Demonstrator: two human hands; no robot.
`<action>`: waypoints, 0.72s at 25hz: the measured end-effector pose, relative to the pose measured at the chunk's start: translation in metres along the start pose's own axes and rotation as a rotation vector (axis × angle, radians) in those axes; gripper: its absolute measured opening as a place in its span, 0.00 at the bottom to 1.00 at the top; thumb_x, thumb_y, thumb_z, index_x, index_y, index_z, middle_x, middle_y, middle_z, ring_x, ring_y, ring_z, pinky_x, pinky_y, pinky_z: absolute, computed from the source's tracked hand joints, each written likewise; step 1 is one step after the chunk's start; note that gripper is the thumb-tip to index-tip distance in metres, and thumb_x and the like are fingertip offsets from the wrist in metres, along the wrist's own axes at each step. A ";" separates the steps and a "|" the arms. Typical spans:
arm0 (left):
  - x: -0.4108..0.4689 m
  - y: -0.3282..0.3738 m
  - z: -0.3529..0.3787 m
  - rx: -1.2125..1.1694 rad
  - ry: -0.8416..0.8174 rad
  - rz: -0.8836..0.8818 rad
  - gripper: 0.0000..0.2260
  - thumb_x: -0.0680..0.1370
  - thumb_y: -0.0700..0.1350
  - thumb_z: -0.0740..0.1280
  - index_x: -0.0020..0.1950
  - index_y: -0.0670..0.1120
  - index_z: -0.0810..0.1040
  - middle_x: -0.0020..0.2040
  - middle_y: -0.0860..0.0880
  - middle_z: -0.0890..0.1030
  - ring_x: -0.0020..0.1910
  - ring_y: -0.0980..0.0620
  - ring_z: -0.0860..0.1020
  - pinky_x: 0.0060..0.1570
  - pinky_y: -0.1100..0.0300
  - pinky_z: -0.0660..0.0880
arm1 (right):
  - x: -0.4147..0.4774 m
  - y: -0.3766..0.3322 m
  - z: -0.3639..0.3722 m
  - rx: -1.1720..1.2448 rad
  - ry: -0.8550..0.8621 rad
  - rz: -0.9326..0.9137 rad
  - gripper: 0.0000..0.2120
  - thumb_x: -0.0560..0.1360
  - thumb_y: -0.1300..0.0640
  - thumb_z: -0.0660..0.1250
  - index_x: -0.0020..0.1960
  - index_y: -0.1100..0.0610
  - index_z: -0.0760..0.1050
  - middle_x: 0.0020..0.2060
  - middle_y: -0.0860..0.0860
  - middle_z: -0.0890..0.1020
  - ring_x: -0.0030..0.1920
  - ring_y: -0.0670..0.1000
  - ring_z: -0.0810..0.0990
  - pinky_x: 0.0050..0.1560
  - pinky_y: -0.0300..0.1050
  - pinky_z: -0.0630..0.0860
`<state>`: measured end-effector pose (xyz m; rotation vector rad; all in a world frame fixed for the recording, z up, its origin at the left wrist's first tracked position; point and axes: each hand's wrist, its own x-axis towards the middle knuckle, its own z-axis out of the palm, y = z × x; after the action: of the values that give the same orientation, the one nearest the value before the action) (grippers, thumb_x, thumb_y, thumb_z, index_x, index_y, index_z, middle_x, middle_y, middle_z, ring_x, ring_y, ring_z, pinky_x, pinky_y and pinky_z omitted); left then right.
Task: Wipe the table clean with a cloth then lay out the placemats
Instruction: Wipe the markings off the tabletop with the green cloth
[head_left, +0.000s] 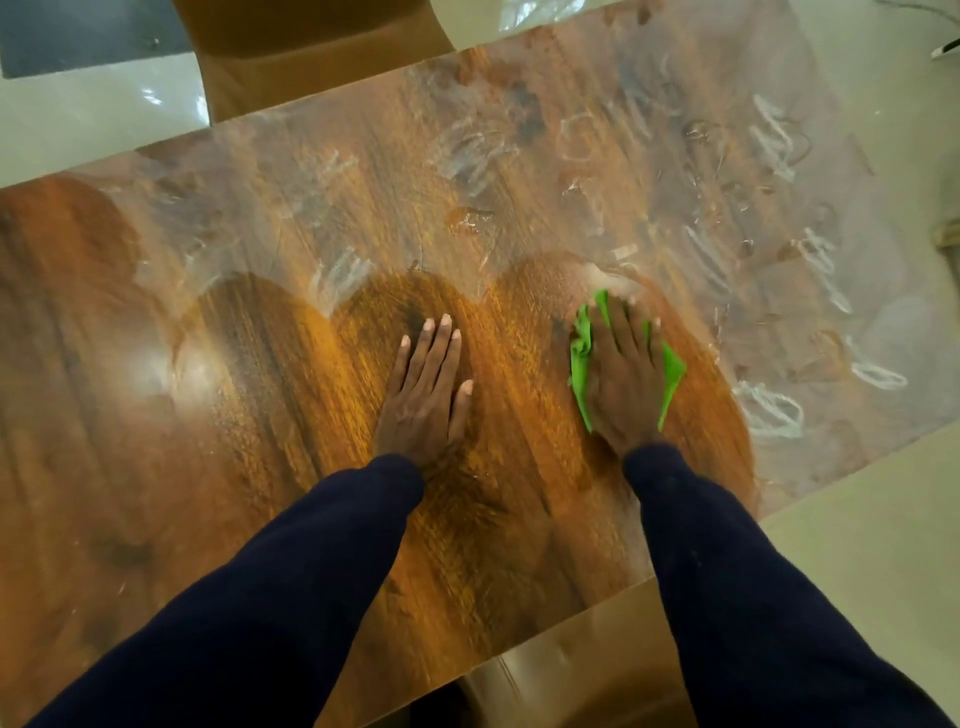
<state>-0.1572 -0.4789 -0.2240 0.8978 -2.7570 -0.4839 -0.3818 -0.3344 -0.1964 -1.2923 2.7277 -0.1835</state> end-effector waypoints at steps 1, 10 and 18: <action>-0.001 0.000 0.000 -0.004 -0.008 0.001 0.26 0.89 0.49 0.52 0.84 0.37 0.61 0.85 0.39 0.59 0.85 0.41 0.56 0.84 0.40 0.54 | 0.010 -0.011 0.002 0.011 0.014 0.072 0.27 0.87 0.48 0.48 0.84 0.55 0.61 0.84 0.56 0.59 0.85 0.59 0.55 0.83 0.66 0.52; -0.004 0.004 -0.004 -0.074 -0.044 0.008 0.26 0.89 0.48 0.51 0.85 0.39 0.58 0.86 0.42 0.56 0.86 0.45 0.52 0.85 0.41 0.50 | -0.113 -0.072 0.021 0.037 -0.056 -0.180 0.28 0.88 0.46 0.55 0.85 0.53 0.56 0.85 0.55 0.54 0.85 0.58 0.50 0.82 0.67 0.51; -0.001 0.051 -0.006 -0.160 -0.019 0.171 0.24 0.89 0.46 0.53 0.84 0.37 0.61 0.85 0.40 0.59 0.86 0.43 0.55 0.84 0.40 0.52 | -0.160 0.095 -0.014 -0.007 0.045 0.340 0.27 0.85 0.54 0.54 0.83 0.57 0.63 0.83 0.56 0.62 0.84 0.59 0.58 0.78 0.69 0.61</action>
<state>-0.1818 -0.4415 -0.1997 0.6177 -2.7333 -0.6728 -0.3554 -0.1498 -0.1885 -0.8151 2.9325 -0.1722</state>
